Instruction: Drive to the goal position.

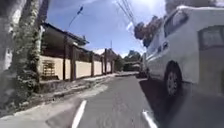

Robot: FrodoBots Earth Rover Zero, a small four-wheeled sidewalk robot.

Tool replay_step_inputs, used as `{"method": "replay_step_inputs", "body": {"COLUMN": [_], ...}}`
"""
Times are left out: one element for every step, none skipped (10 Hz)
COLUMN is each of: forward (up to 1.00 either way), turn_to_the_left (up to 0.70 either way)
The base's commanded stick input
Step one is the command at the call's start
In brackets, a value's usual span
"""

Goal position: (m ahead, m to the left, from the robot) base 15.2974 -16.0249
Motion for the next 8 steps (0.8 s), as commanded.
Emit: {"method": "replay_step_inputs", "body": {"forward": [0.7, 0.7, 0.7, 0.7, 0.7, 0.7, 0.7, 0.7], "turn_to_the_left": [0.0, 0.0, -0.05, -0.11, -0.35, -0.35, -0.35, -0.35]}}
